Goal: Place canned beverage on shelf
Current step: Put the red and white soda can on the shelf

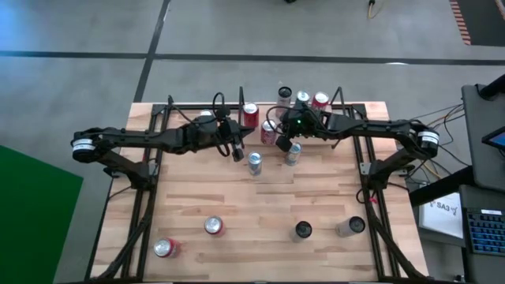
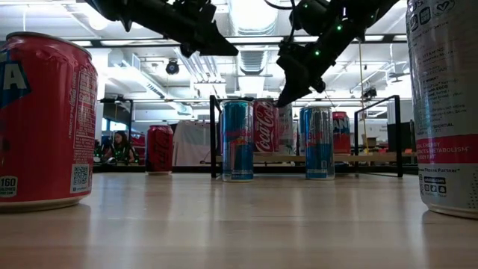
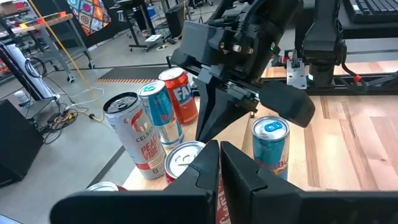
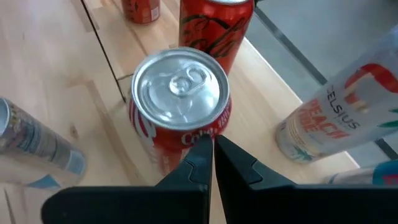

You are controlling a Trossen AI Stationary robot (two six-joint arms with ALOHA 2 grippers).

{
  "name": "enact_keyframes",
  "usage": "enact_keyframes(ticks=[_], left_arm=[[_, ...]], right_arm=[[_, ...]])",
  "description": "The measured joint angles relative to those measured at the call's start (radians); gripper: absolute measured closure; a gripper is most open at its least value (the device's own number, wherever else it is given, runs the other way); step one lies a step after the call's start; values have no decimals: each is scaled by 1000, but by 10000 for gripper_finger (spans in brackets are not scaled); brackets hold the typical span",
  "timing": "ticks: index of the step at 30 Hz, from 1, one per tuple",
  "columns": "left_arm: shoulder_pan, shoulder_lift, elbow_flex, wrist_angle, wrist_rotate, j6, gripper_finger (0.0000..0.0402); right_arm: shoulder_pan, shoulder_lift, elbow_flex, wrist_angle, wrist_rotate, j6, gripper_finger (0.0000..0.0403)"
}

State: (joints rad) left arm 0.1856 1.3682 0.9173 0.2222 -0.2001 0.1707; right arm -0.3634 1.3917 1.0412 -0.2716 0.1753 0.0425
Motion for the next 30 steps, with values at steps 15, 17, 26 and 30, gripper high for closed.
enact_keyframes(ticks=[15, 17, 26, 30], left_arm=[[-1, 0, 0, 1, 0, -5, 402], [-1, 0, 0, 1, 0, -5, 402], [-2, 0, 0, 1, 0, -15, 402], [-2, 0, 0, 0, 0, -15, 402]], right_arm=[[26, -63, 67, -150, -221, 8, 394], [28, -49, 62, -112, -278, 2, 394], [27, 37, 55, 20, -277, -28, 394], [28, 59, 54, 46, -214, -31, 394]])
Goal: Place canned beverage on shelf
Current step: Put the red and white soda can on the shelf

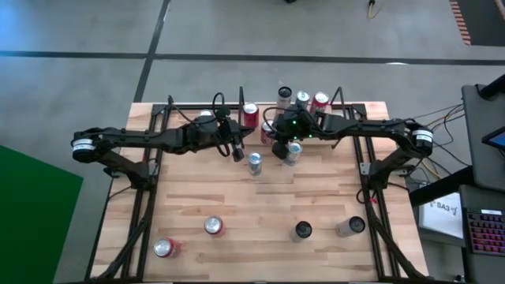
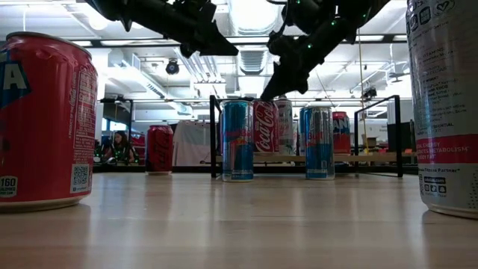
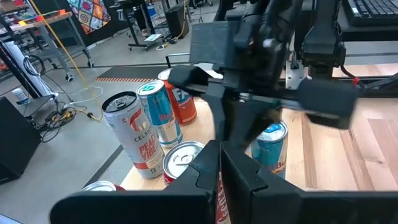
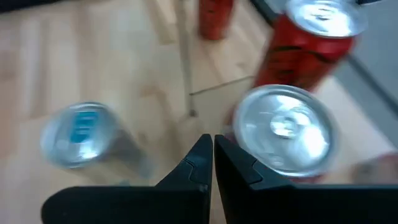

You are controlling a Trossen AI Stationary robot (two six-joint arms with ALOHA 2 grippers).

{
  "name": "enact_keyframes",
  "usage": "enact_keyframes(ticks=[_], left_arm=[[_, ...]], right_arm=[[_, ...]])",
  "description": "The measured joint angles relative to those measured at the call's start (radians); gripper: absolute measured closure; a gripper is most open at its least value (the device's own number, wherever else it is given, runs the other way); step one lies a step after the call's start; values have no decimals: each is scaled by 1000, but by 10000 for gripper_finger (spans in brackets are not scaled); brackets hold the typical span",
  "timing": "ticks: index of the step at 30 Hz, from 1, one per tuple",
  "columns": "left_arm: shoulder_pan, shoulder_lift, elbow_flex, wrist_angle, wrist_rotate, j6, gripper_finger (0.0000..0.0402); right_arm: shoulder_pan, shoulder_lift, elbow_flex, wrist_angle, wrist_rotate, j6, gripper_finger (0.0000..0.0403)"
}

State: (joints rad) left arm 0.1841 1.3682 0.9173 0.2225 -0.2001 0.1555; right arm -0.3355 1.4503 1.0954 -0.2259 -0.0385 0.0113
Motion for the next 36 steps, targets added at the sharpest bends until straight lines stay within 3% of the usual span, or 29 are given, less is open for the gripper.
enact_keyframes(ticks=[4, 36], left_arm=[[0, 0, 0, 0, 0, 0, 402], [0, 0, 0, 0, 0, -12, 402]], right_arm=[[0, 11, 1, 1, 58, -4, 394], [-5, 43, 5, 58, 111, -9, 394]])
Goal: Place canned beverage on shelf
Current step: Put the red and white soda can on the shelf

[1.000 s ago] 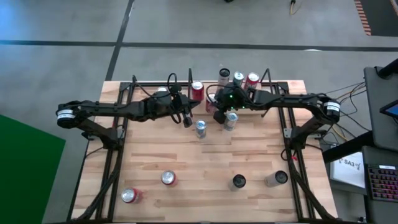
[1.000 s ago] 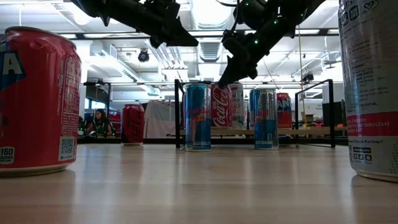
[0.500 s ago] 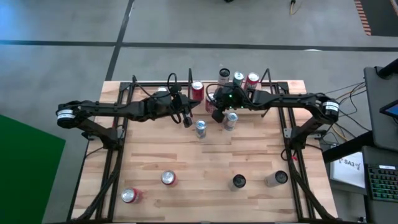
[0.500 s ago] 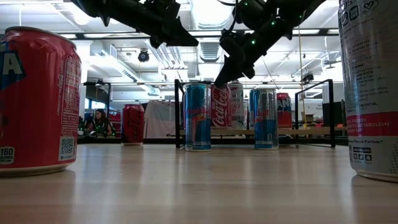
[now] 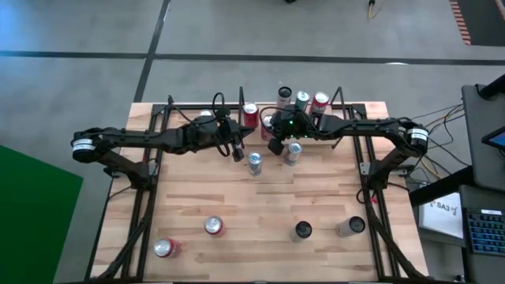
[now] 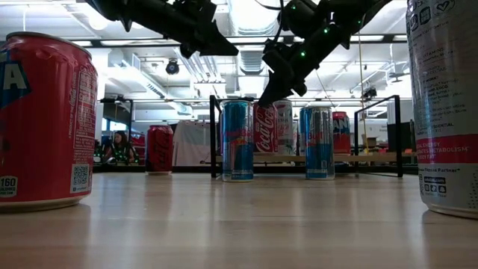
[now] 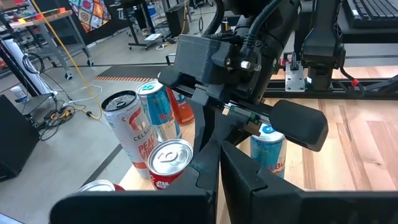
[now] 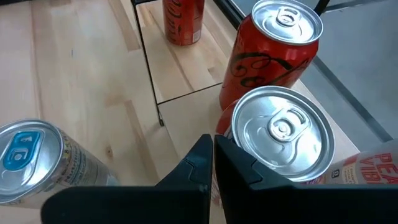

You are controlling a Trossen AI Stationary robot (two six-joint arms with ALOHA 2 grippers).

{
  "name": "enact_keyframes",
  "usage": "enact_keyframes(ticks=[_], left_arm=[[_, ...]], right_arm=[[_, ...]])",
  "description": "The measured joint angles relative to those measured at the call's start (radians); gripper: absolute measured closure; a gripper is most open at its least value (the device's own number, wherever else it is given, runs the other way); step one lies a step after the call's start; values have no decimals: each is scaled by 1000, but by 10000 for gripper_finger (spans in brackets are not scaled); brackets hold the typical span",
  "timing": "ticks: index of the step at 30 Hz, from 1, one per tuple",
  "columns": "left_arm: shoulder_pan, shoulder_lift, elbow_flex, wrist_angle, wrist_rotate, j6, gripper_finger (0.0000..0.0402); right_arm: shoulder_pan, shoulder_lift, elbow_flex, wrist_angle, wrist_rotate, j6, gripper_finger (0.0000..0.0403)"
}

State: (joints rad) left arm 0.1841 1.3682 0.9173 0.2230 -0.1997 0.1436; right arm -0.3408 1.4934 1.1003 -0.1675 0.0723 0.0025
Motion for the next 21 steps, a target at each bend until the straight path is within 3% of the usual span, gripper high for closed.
enact_keyframes(ticks=[14, 19, 21], left_arm=[[0, 0, 0, -7, 0, -2, 402], [0, 0, 0, -7, 0, -4, 402], [0, 0, 0, -7, 0, -4, 402]], right_arm=[[-25, -5, 109, -66, 11, 12, 394], [-26, -2, 99, -62, 166, 152, 394], [-26, -2, 93, -69, 174, 192, 394]])
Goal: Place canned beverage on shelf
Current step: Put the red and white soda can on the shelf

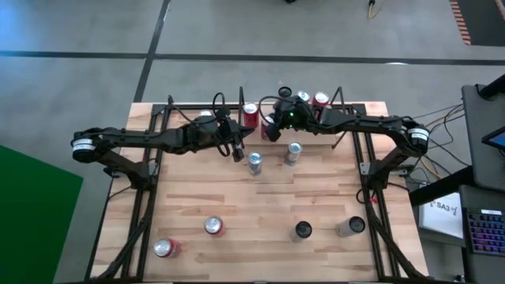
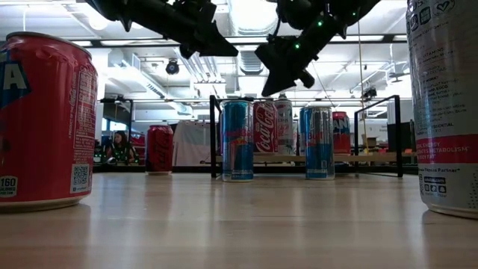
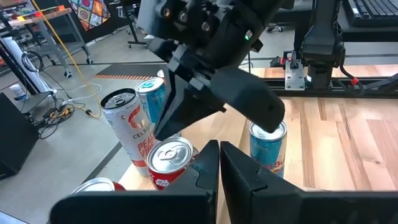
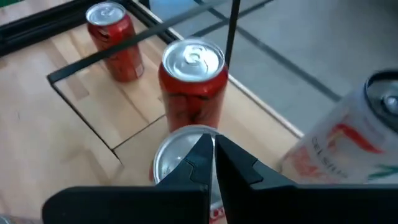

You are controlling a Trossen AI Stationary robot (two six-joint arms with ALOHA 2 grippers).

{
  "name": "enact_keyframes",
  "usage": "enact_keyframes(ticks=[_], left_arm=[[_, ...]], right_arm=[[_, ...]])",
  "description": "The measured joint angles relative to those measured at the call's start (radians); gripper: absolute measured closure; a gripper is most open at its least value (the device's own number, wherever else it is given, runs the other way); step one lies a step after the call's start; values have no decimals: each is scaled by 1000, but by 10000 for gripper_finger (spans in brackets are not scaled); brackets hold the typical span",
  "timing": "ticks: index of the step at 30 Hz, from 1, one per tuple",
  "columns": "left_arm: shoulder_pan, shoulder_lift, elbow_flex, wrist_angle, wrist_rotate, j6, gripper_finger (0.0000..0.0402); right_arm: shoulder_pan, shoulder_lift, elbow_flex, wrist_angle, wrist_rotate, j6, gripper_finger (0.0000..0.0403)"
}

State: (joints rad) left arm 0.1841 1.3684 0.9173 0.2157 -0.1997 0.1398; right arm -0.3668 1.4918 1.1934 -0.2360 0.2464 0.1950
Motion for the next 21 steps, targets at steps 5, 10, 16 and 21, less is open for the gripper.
enact_keyframes(ticks=[5, 10, 16, 21], left_arm=[[0, 0, 0, -1, 0, 0, 402], [0, 0, 0, -1, 0, 0, 402], [0, 0, 0, 0, 0, 0, 402], [0, 0, 0, 0, 0, 0, 402]], right_arm=[[1, 0, -17, -5, -58, 47, 394], [2, 0, -20, -47, -62, 59, 394], [11, 0, -21, -56, -61, 70, 394], [25, 0, -21, -58, -62, 75, 394]])
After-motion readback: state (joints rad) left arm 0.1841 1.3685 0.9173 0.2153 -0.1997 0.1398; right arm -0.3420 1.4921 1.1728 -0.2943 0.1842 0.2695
